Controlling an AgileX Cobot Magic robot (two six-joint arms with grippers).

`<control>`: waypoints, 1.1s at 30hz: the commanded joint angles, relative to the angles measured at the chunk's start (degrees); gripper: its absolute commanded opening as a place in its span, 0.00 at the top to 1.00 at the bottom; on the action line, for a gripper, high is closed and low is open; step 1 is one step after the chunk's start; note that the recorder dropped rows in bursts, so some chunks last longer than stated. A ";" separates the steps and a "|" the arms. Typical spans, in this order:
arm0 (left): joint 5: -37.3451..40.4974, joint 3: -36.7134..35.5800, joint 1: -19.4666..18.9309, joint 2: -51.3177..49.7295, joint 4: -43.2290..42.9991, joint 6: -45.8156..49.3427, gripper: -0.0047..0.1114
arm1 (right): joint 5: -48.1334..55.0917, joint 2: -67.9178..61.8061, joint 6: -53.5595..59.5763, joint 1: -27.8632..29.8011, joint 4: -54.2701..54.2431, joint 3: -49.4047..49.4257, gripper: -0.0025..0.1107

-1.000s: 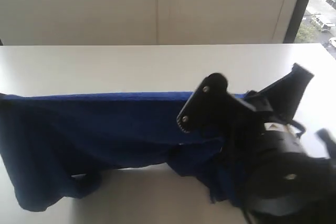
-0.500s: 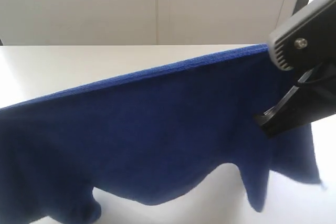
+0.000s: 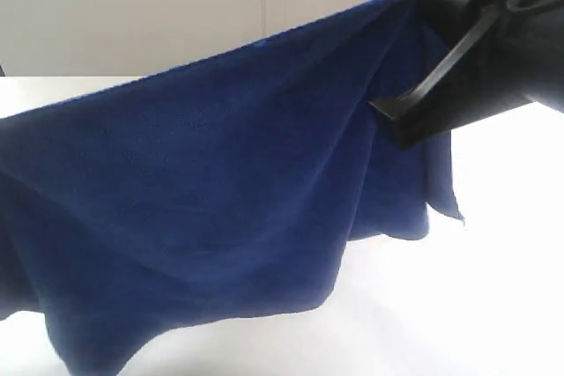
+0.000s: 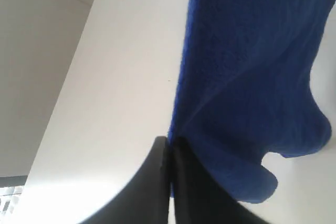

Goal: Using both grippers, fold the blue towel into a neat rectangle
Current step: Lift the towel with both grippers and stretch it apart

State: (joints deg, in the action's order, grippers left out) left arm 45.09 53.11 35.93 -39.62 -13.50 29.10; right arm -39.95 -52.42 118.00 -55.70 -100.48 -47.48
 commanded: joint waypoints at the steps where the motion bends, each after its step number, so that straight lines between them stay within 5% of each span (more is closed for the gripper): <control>1: -0.55 0.14 -0.21 0.20 -0.28 -3.99 0.96 | 19.23 -2.91 -9.08 7.64 0.54 0.10 0.98; 6: 3.24 0.14 -0.21 0.20 -0.29 -6.39 0.96 | 58.53 -16.32 -32.86 23.18 4.73 0.21 0.98; 10: 8.31 0.14 -0.21 0.20 -2.69 -6.77 0.96 | 72.42 -23.68 -73.80 33.26 52.50 -3.37 0.98; 16: 12.35 0.14 -0.21 0.20 -3.15 -7.84 0.96 | 84.32 -20.44 -101.10 35.73 91.06 -5.95 0.98; 27: 24.87 3.23 -0.21 0.32 1.19 -8.30 0.96 | 109.91 -0.68 -112.01 35.73 114.55 -9.12 0.98; 33: 24.87 5.58 -0.21 0.32 3.93 -8.30 0.96 | 109.91 3.68 -112.01 35.73 115.56 -9.37 0.98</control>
State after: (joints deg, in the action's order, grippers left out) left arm 60.56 57.63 36.27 -40.24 0.00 21.69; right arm 64.58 -50.49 7.51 -21.41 0.90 -56.87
